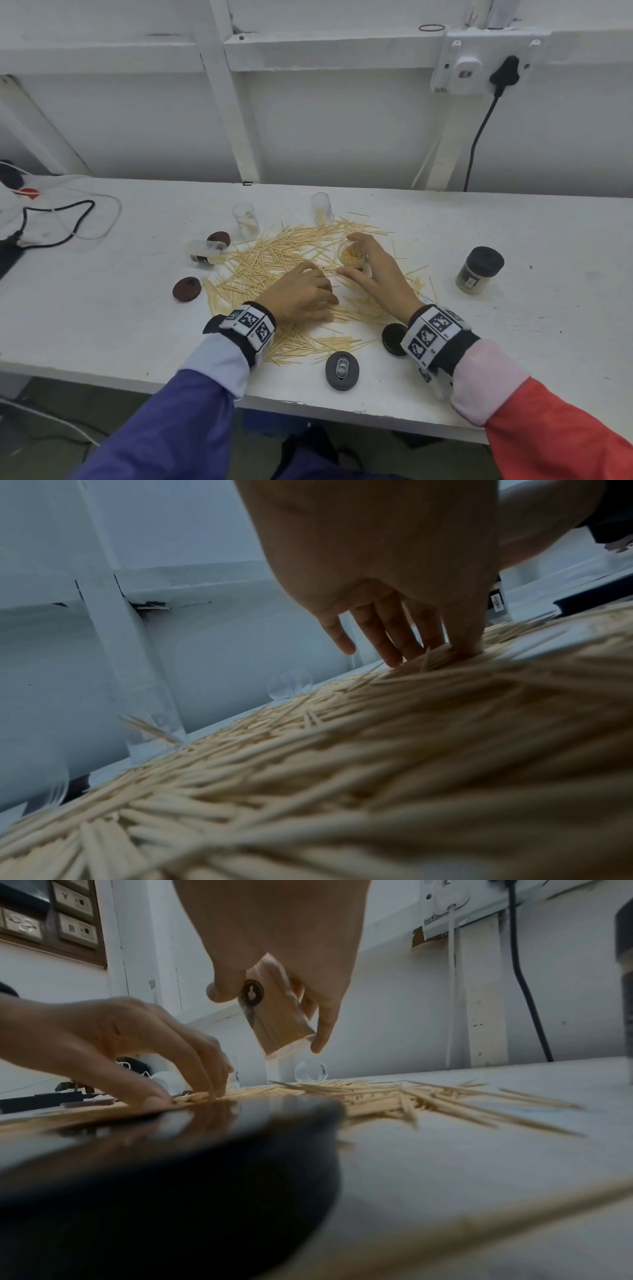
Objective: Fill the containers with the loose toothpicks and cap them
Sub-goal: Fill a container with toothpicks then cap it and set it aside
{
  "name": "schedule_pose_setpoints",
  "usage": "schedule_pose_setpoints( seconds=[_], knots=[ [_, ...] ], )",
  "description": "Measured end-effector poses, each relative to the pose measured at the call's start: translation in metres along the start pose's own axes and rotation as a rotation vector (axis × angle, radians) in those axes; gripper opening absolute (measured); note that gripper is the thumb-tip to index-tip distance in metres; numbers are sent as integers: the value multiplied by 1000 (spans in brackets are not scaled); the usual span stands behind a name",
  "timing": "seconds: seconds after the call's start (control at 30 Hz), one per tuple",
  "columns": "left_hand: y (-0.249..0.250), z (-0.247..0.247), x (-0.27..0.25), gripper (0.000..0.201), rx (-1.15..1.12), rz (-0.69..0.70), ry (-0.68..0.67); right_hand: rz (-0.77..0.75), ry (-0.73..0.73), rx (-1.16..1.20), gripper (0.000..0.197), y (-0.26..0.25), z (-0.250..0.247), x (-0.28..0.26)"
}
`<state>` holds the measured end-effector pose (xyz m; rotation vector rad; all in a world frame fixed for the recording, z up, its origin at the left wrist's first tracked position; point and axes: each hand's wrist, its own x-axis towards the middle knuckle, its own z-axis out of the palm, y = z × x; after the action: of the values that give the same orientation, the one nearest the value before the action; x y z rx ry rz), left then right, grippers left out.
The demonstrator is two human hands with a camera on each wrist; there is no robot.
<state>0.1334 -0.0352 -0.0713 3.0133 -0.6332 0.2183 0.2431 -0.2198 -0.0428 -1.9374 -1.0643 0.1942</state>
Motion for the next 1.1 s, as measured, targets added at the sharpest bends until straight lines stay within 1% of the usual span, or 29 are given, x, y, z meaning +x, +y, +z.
schedule_pose_setpoints(
  seconds=[0.17, 0.3, 0.43, 0.47, 0.57, 0.67, 0.73, 0.83, 0.87, 0.93, 1.0, 1.07, 1.1],
  knots=[
    [4, 2, 5, 38, 29, 25, 65, 74, 6, 54, 69, 4, -2, 2],
    [5, 0, 6, 37, 33, 17, 58, 88, -5, 57, 69, 10, 0, 2],
    [9, -2, 9, 35, 43, -10, 42, 75, 13, 44, 70, 12, 0, 3],
    [9, -2, 10, 32, 46, -8, 40, 73, 24, 37, 69, 11, 0, 4],
    [9, 1, 12, 13, 68, 12, 46, 90, 56, 37, 68, 11, 0, 5],
    [11, 2, 14, 14, 67, -12, 21, 105, 75, 36, 67, 10, -1, 5],
    [11, 1, 16, 21, 67, -61, 2, 112, 84, 39, 65, 10, -2, 5],
    [14, -9, 19, 27, 29, -210, -64, 122, 108, 43, 61, 8, -3, 4],
    [14, -12, 20, 25, -21, -283, -56, 125, 125, 41, 58, 8, -3, 4],
    [12, -17, 22, 12, -165, -436, -26, 129, 156, 33, 56, 6, -4, 3],
    [7, -17, 24, 2, -312, -532, 2, 140, 172, 37, 56, 4, -4, 3],
    [2, -14, 24, 12, -427, -573, 42, 148, 167, 51, 57, 4, -4, 3],
    [3, -15, 24, 12, -458, -581, 73, 147, 163, 61, 57, 4, -4, 3]
  ],
)
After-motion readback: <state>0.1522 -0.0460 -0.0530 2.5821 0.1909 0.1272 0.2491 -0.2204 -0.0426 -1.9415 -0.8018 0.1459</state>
